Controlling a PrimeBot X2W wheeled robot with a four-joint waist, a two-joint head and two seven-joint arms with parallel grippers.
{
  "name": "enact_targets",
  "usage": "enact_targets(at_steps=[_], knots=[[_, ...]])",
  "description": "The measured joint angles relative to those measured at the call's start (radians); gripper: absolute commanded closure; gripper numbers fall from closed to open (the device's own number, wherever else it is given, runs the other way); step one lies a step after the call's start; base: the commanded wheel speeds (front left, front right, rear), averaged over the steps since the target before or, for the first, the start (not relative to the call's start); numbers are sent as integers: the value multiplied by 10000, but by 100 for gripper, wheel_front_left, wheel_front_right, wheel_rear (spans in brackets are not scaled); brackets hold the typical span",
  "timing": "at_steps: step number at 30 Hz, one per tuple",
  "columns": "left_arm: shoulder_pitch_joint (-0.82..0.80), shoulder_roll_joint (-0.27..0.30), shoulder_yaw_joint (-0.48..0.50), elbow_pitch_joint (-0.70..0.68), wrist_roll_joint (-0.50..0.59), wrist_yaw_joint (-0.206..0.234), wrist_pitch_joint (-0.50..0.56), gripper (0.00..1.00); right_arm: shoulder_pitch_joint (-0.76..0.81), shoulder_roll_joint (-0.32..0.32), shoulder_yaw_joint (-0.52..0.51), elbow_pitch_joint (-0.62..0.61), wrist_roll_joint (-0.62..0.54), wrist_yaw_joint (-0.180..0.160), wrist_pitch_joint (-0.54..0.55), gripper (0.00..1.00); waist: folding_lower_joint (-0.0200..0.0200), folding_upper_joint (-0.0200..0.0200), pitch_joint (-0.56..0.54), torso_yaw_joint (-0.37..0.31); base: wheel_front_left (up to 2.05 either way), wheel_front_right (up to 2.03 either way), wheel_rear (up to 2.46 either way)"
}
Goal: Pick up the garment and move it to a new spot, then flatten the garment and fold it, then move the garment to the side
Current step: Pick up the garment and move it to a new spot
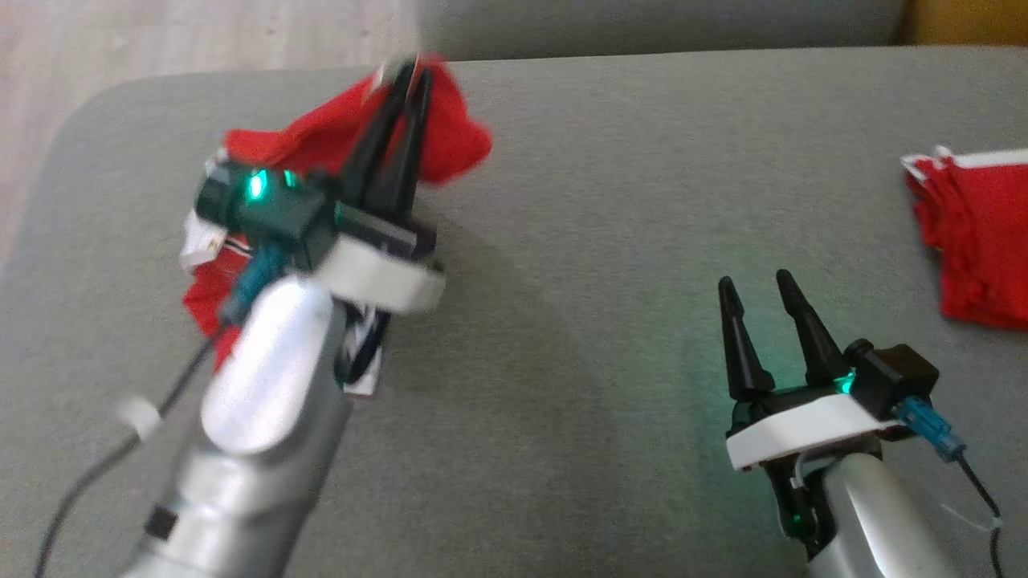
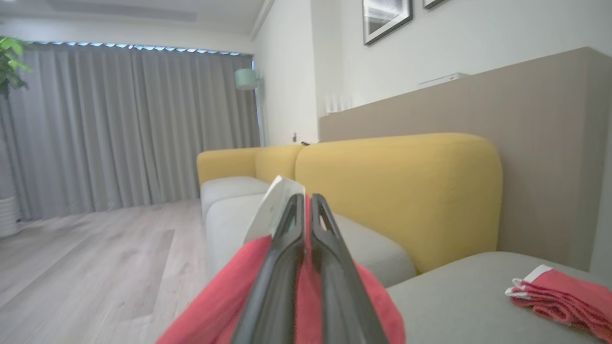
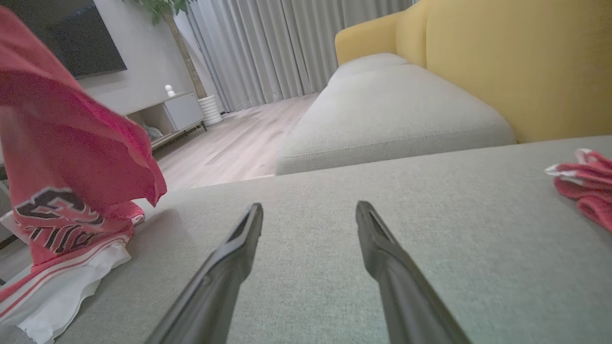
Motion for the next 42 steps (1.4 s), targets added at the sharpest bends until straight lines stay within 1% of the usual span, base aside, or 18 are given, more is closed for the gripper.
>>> enact_targets(at_steps=[3, 6, 11, 14, 18, 23, 24, 25, 28, 29, 30, 31, 35, 38, 42], knots=[[-846, 176, -46, -667, -46, -92, 568, 100, -11, 0, 226, -75, 209, 0, 2, 0, 1, 0, 69, -452, 0, 0, 0], [-1794, 474, -105, -1083, -38, -125, 1041, 100, -42, 2, 353, -201, 439, 0, 2, 0, 1, 0, 197, -952, 0, 0, 0], [-3287, 754, -382, -1147, -38, -184, 1664, 100, -385, 0, 685, -408, 838, 0, 0, 0, 2, 0, 559, -1814, 0, 0, 0], [-3938, 821, -500, -767, -40, -188, 1839, 100, -620, -2, 897, -525, 1045, 0, 0, 0, 1, 0, 816, -2322, 0, 0, 0], [-4780, 1007, -894, -105, -38, -259, 1847, 100, -684, -2, 1221, -673, 1275, 0, 0, 0, 2, 0, 1191, -2961, 0, 0, 0], [-5689, 1066, -1724, 497, -65, -261, 1557, 100, -759, -6, 1488, -757, 1528, 0, 0, 0, 2, 0, 1568, -3702, 0, 0, 0], [-5689, 1066, -1724, 497, -65, -261, 1557, 100, -759, -6, 1488, -757, 1528, 0, 0, 0, 2, 0, 1568, -3702, 0, 0, 0], [-5943, 1076, -1965, 775, -182, -261, 1417, 100, -870, -2, 1639, -805, 1613, 0, 0, 0, 2, 0, 1691, -3968, 0, 0, 0], [-6218, 1099, -2148, 1436, -439, -261, 1327, 100, -962, -2, 1799, -911, 1682, 0, 0, 0, 2, 0, 1863, -4296, 0, 0, 0], [-6287, 1108, -2383, 1691, -577, -261, 1333, 87, -977, -2, 1839, -924, 1685, 0, 0, 0, 2, 0, 1924, -4377, 0, 0, 0], [-6307, 1108, -2633, 1931, -746, -261, 1340, 4, -994, -2, 1864, -936, 1712, 0, 0, 0, 2, 0, 1990, -4444, 0, 0, 0], [-6301, 1104, -2851, 2180, -884, -261, 1342, 0, -1022, -2, 1893, -947, 1762, 0, 0, 0, 2, 0, 2049, -4499, 0, 0, 0], [-6253, 1103, -3618, 3051, -1348, -261, 1340, 0, -1045, -2, 1941, -982, 1772, 0, 0, 0, 2, 0, 2200, -4634, 0, 0, 0], [-6238, 1122, -4163, 3409, -1605, -261, 1338, 0, -1048, -2, 1916, -978, 1770, 0, 0, 0, 2, 0, 2218, -4596, 0, 0, 0], [-6223, 1237, -4366, 3754, -1871, -263, 1131, 0, -1053, -2, 1776, -959, 1733, 0, 0, 0, 1, 0, 2143, -4406, 0, 0, 0]])
